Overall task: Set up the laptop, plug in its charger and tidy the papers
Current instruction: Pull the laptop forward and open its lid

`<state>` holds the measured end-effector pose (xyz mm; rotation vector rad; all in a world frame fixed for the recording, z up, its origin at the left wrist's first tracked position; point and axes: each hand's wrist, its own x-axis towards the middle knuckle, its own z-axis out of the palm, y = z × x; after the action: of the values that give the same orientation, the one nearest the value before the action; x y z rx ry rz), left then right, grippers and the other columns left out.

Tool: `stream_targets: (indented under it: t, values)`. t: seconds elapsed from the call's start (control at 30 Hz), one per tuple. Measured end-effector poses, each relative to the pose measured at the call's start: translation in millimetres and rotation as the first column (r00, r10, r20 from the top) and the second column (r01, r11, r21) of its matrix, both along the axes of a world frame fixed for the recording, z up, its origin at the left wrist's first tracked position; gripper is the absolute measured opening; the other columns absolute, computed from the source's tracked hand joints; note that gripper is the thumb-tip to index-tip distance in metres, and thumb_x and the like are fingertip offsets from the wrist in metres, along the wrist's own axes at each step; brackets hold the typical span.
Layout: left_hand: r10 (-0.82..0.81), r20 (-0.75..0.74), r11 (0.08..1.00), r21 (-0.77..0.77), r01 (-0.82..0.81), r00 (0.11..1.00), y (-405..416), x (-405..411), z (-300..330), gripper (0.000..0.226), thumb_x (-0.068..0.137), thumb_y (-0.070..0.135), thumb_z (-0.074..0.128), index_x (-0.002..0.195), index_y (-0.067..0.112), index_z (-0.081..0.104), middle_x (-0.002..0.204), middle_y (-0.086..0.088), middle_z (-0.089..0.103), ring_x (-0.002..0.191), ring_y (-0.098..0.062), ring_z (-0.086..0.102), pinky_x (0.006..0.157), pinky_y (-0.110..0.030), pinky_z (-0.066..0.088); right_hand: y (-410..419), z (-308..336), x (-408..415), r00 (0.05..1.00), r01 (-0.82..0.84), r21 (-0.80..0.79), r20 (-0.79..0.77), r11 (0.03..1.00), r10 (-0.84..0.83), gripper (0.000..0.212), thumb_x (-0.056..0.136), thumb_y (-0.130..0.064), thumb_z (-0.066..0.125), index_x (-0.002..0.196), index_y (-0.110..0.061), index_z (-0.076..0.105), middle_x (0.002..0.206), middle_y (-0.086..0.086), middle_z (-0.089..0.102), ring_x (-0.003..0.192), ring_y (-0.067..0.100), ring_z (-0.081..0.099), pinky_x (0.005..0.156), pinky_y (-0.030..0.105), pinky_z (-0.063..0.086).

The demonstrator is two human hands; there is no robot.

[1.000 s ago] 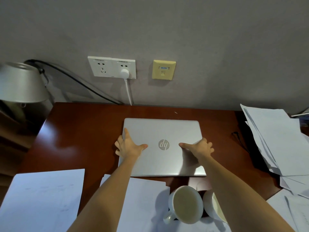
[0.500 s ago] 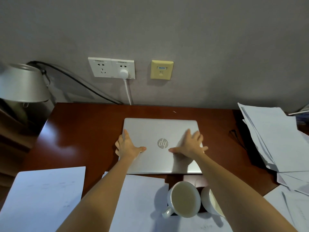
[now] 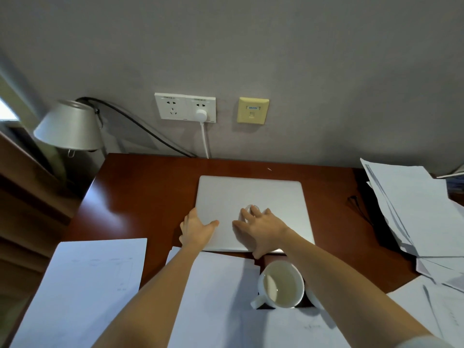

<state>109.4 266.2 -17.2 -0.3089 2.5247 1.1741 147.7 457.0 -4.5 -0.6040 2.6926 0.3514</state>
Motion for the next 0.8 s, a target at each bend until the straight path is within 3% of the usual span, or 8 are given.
stream_targets:
  t: [0.13, 0.3, 0.37, 0.43, 0.57, 0.63, 0.73, 0.8]
  values:
    - [0.074, 0.068, 0.966, 0.242, -0.089, 0.995, -8.6, 1.7, -4.8, 0.071, 0.087, 0.042, 0.060, 0.145, 0.014, 0.031, 0.146, -0.009, 0.041, 0.131, -0.032, 0.040, 0.109, -0.051, 0.036, 0.6, 2.8, 3.8, 1.000, -0.021, -0.060, 0.015, 0.998, 0.022, 0.091, 0.064, -0.046, 0.072, 0.139, -0.023, 0.027, 0.133, 0.012, 0.041, 0.118, 0.033, 0.045, 0.073, 0.042, 0.051]
    - [0.286, 0.350, 0.643, 0.620, -0.449, 0.892, -22.0, 5.4, -3.2, 0.061, 0.090, 0.059, 0.040, 0.138, 0.021, 0.041, 0.123, -0.003, 0.059, 0.103, -0.026, 0.060, 0.089, -0.043, 0.051, 6.1, 15.5, 7.0, 0.998, -0.051, -0.091, 0.018, 0.995, 0.053, 0.081, 0.067, -0.047, 0.068, 0.136, -0.021, 0.035, 0.124, 0.008, 0.052, 0.102, 0.032, 0.058, 0.068, 0.036, 0.049]
    - [0.262, 0.422, 0.589, 0.642, -0.490, 0.868, -24.4, 6.2, -6.1, 0.071, 0.089, 0.067, 0.029, 0.144, 0.021, 0.033, 0.133, -0.004, 0.054, 0.115, -0.029, 0.056, 0.098, -0.046, 0.046, 7.0, 22.8, 6.9, 0.997, -0.068, -0.098, 0.029, 0.993, 0.071, 0.077, 0.069, -0.046, 0.067, 0.136, -0.022, 0.038, 0.122, 0.006, 0.055, 0.096, 0.031, 0.060, 0.070, 0.035, 0.050]
    - [0.227, 0.460, 0.583, 0.642, -0.498, 0.859, -25.9, 4.3, -8.6, 0.082, 0.085, 0.073, 0.022, 0.146, 0.019, 0.029, 0.142, -0.008, 0.048, 0.127, -0.034, 0.048, 0.110, -0.052, 0.035, 7.3, 29.8, 6.3, 0.994, -0.097, -0.105, 0.034, 0.990, 0.101, 0.073, 0.072, -0.044, 0.066, 0.137, -0.022, 0.040, 0.120, 0.007, 0.059, 0.093, 0.032, 0.061, 0.072, 0.036, 0.053]
    - [0.211, 0.505, 0.551, 0.646, -0.529, 0.837, -29.7, 0.0, -9.0, 0.091, 0.078, 0.081, 0.017, 0.139, 0.019, 0.042, 0.131, -0.013, 0.058, 0.119, -0.036, 0.055, 0.107, -0.054, 0.038, 13.4, 43.5, 8.3, 0.986, -0.169, -0.104, -0.025, 0.980, 0.168, 0.057, 0.081, -0.041, 0.058, 0.133, -0.021, 0.047, 0.115, 0.008, 0.064, 0.089, 0.031, 0.063, 0.070, 0.032, 0.049]
    - [0.212, 0.490, 0.579, 0.634, -0.513, 0.845, -29.2, -0.3, -9.7, 0.090, 0.078, 0.081, 0.015, 0.135, 0.020, 0.047, 0.128, -0.014, 0.060, 0.115, -0.035, 0.057, 0.106, -0.054, 0.040, 18.8, 55.7, 10.7, 0.968, -0.239, -0.133, -0.117, 0.962, 0.224, 0.050, 0.083, -0.036, 0.057, 0.130, -0.019, 0.053, 0.114, 0.008, 0.066, 0.078, 0.031, 0.064, 0.062, 0.031, 0.047]
    - [0.252, 0.466, 0.646, 0.572, -0.506, 0.848, -22.9, -1.2, -12.4, 0.086, 0.081, 0.078, 0.013, 0.141, 0.021, 0.039, 0.140, -0.015, 0.049, 0.127, -0.037, 0.046, 0.111, -0.054, 0.032, 29.4, 74.0, 11.3, 0.897, -0.365, -0.243, -0.350, 0.899, 0.270, 0.045, 0.079, -0.021, 0.065, 0.124, -0.016, 0.061, 0.109, 0.013, 0.069, 0.047, 0.025, 0.058, 0.041, 0.026, 0.045]
    - [0.287, 0.443, 0.681, 0.529, -0.506, 0.849, -17.8, -3.6, -11.0, 0.082, 0.086, 0.073, 0.012, 0.145, 0.019, 0.031, 0.148, -0.014, 0.040, 0.136, -0.037, 0.035, 0.115, -0.054, 0.023, 36.0, 82.9, 4.3, 0.834, -0.432, -0.274, -0.484, 0.859, 0.265, 0.049, 0.079, -0.014, 0.065, 0.126, -0.018, 0.051, 0.107, 0.016, 0.069, 0.036, 0.018, 0.050, 0.033, 0.023, 0.040]
